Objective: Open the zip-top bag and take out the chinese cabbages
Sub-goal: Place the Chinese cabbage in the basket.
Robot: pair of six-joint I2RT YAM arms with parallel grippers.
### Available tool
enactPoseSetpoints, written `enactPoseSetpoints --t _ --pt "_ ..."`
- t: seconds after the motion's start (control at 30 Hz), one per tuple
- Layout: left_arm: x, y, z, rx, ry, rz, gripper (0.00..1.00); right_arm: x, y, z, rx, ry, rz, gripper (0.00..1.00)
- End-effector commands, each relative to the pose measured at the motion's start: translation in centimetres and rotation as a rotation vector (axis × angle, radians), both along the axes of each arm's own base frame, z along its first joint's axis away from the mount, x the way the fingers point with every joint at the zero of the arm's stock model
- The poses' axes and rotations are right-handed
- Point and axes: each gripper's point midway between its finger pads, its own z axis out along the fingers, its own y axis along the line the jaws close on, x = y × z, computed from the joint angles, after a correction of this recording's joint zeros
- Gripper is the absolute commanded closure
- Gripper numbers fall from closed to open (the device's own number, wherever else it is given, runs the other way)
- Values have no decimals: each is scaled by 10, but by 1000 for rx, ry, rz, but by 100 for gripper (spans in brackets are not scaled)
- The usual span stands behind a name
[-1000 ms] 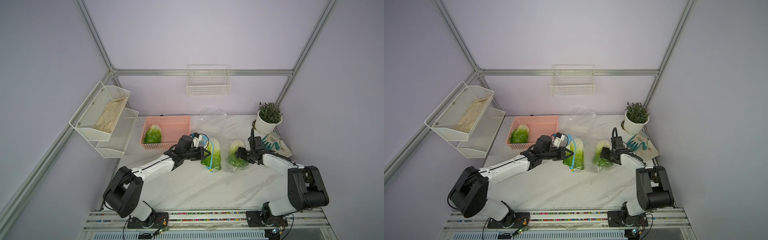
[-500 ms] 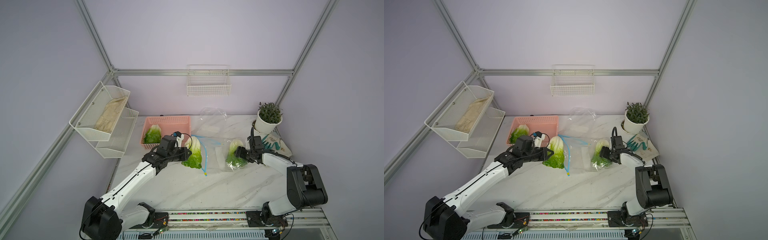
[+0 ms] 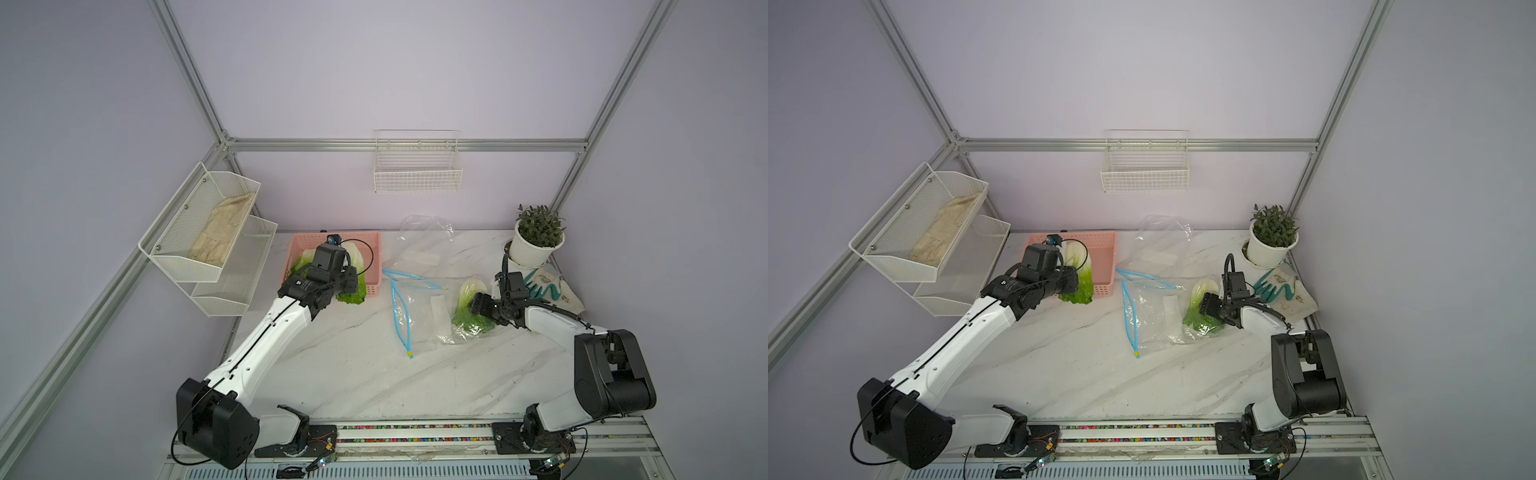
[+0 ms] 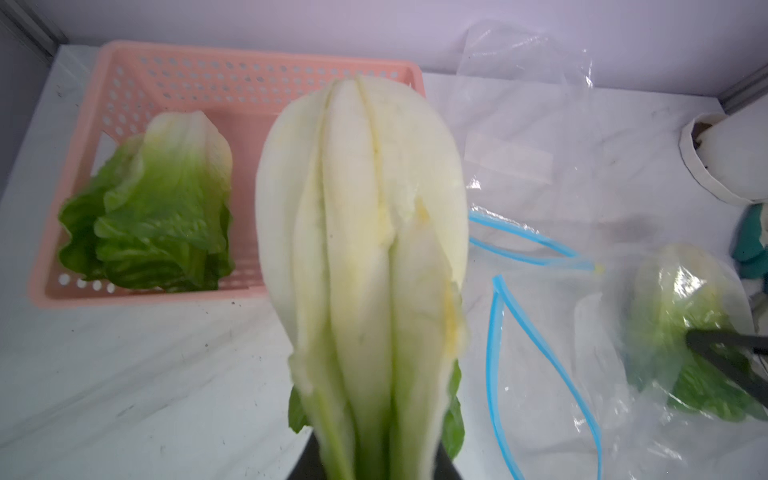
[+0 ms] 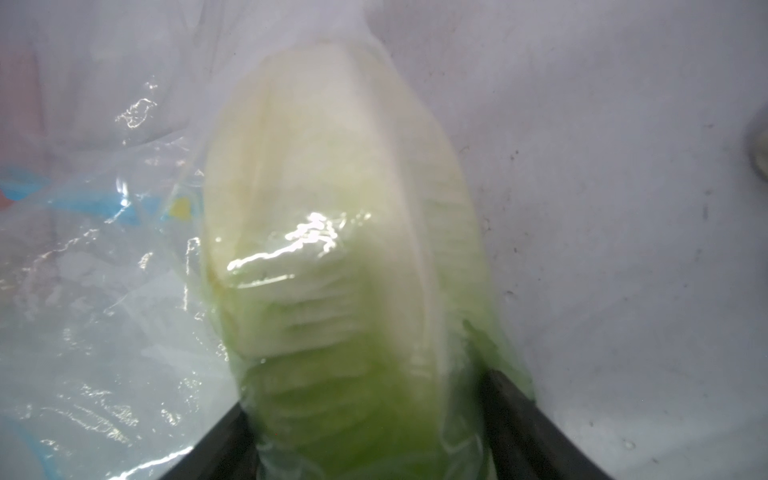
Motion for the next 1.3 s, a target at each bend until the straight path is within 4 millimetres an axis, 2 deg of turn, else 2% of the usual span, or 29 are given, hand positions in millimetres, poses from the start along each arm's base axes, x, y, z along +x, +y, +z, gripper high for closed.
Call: enactPoseSetpoints --t 0.0,0.1,0.23,0.33,0.4,0.63,0.83,0.97,1.07,1.17,1.27 --pt "41 21 21 91 -59 44 81 -18 -5 -12 -15 57 -3 21" --pt "71 32 21 122 -53 59 81 -18 -5 -8 -10 49 -2 22" --pt "111 42 10 164 -16 50 82 -19 -6 -4 -15 37 -5 21" --pt "134 43 -10 172 40 13 81 -19 -7 -3 -21 33 -11 21" --pt "142 47 -28 178 94 9 81 -20 -9 -3 -27 33 -14 21" --pt "144 60 -65 216 204 45 78 -20 -9 -5 -32 39 -17 20" --pt "136 83 -88 245 295 104 68 -20 -10 -5 -34 39 -16 20" --pt "135 91 -95 282 320 121 49 -20 -9 -6 -33 39 -11 20" --pt "135 95 -99 288 341 130 39 -20 -10 -5 -35 36 -13 20" --pt "135 92 -95 264 336 137 32 -19 -9 -3 -33 31 -13 20" --pt "135 87 -83 236 311 132 17 -19 -8 -1 -27 26 -13 20"
